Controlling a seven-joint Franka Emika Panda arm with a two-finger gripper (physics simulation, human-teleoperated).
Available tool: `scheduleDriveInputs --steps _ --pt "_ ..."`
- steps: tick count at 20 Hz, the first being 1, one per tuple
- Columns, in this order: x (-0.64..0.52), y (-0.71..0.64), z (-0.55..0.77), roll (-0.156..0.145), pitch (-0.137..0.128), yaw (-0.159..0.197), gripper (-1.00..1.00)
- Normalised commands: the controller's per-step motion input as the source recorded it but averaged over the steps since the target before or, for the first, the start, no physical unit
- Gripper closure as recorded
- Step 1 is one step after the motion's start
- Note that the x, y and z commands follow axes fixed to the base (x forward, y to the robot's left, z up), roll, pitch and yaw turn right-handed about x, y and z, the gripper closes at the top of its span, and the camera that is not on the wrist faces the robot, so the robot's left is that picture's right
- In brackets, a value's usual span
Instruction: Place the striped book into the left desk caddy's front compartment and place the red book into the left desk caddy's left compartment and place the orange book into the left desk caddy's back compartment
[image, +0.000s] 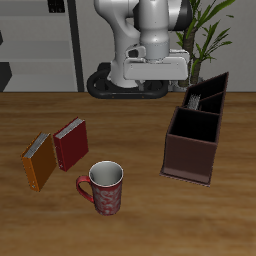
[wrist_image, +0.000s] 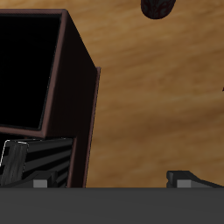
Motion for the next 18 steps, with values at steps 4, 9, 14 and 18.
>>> scheduleDriveInputs --steps 4,9,14,18 --pt "0.2 -0.73 0.23 -0.122 -0.016 0.041 -1.0" --pt "0.21 -0.67 0.03 -0.073 0.038 -0.023 -1.0" --pt "0.18 -0.47 -0.03 -0.036 0.037 -0.002 -1.0" --pt "0.19 -0.48 -0.03 0.005 0.065 -0.007 -1.0"
